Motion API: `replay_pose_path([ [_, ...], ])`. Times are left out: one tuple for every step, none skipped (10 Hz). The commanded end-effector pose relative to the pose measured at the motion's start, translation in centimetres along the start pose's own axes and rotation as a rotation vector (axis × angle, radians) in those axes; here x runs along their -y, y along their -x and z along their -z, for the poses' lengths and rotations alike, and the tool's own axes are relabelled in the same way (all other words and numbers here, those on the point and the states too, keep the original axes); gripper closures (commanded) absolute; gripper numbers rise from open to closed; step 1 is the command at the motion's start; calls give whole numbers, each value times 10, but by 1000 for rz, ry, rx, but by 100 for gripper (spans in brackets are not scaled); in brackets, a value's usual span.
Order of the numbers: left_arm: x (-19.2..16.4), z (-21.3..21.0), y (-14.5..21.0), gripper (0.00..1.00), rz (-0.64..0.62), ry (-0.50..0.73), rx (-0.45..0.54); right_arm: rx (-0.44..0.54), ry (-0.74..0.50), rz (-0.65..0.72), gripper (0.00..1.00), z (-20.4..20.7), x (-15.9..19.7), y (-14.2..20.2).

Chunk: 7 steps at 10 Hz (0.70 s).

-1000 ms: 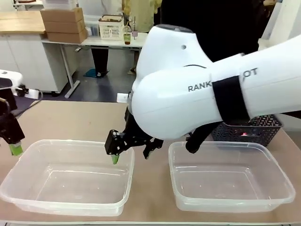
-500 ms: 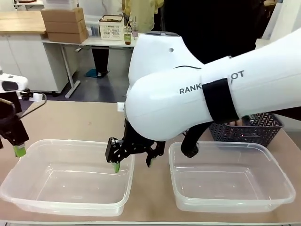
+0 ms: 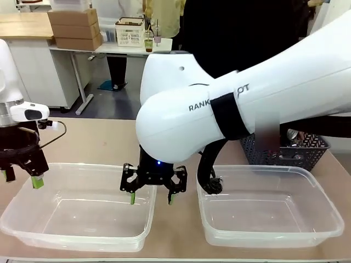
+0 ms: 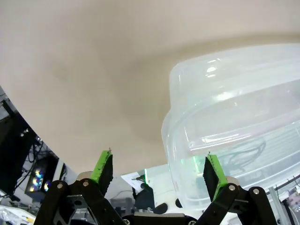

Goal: Sort the waste into each basket.
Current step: Pick up the Organizing box on the left side of the table and lift it.

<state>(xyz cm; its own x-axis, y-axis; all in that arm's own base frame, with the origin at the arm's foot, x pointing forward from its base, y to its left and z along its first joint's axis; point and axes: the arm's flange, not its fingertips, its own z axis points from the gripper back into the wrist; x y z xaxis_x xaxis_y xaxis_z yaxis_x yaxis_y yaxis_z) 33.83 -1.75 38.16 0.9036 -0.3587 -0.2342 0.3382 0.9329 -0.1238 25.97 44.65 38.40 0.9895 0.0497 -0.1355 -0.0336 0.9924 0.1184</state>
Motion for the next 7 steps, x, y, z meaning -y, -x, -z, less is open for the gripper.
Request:
replay_pose_path([
  [9, 40, 31, 52, 9, -10, -6, 16, 55, 41, 59, 8, -15, -5],
  [8, 41, 31, 58, -3, -15, -2, 23, 57, 60, 62, 11, -15, -6],
  [8, 40, 32, 100, -8, -15, 1, 27, 56, 69, 100, 12, -15, -6],
  [8, 40, 33, 100, -7, -15, 4, 23, 67, 73, 100, 13, -15, -6],
  [8, 41, 33, 100, -6, -10, 2, 19, 79, 83, 100, 15, -14, -7],
  [8, 42, 32, 85, -7, -8, 2, 15, 82, 81, 88, 16, -13, -6],
  [8, 43, 32, 95, -5, -6, 0, 7, 81, 75, 97, 16, -13, -6],
])
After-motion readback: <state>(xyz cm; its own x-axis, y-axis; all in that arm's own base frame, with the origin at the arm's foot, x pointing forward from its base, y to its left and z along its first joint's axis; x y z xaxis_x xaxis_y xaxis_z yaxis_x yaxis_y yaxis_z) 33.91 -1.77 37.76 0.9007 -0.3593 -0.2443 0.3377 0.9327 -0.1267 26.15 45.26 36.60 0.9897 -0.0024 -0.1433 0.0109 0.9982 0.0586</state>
